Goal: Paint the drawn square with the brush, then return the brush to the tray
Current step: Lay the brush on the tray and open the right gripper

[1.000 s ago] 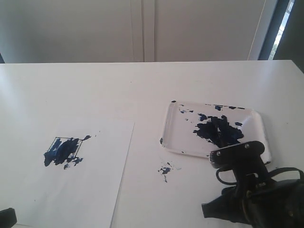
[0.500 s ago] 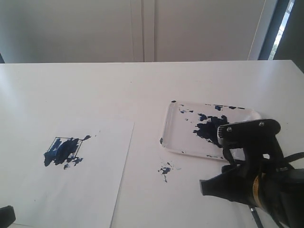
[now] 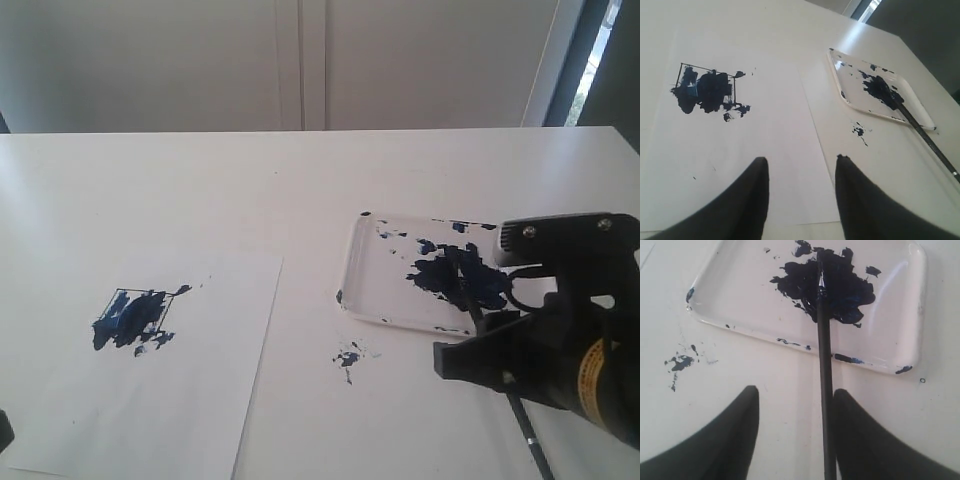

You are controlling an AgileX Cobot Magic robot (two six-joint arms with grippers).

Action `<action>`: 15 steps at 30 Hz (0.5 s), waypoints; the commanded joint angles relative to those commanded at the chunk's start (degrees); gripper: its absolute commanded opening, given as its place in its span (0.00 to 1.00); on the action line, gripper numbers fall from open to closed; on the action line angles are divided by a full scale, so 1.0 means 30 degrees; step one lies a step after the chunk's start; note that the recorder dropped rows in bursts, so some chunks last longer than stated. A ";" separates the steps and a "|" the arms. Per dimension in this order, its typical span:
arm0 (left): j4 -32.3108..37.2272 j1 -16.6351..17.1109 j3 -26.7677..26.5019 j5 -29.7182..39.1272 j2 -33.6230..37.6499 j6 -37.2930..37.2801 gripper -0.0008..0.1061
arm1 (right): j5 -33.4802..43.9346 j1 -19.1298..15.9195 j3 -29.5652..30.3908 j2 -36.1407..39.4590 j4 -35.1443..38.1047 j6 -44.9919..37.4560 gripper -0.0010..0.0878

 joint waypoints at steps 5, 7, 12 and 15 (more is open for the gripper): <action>0.0000 0.0030 0.0000 -0.0064 0.0000 0.0000 0.46 | -0.0675 0.0000 0.0000 -0.0805 -0.0363 -0.0198 0.42; 0.0000 0.0030 0.0000 -0.0064 0.0000 0.0000 0.46 | -0.1189 0.0000 0.0000 -0.1136 -0.0645 -0.0198 0.33; 0.0000 0.0030 0.0000 -0.0064 0.0000 0.0000 0.46 | -0.1486 0.0000 0.0000 -0.2162 -0.0932 -0.0302 0.02; 0.0000 0.0030 0.0000 -0.0116 0.0000 0.0000 0.46 | -0.1486 0.0000 0.0000 -0.2935 -0.1011 -0.0627 0.01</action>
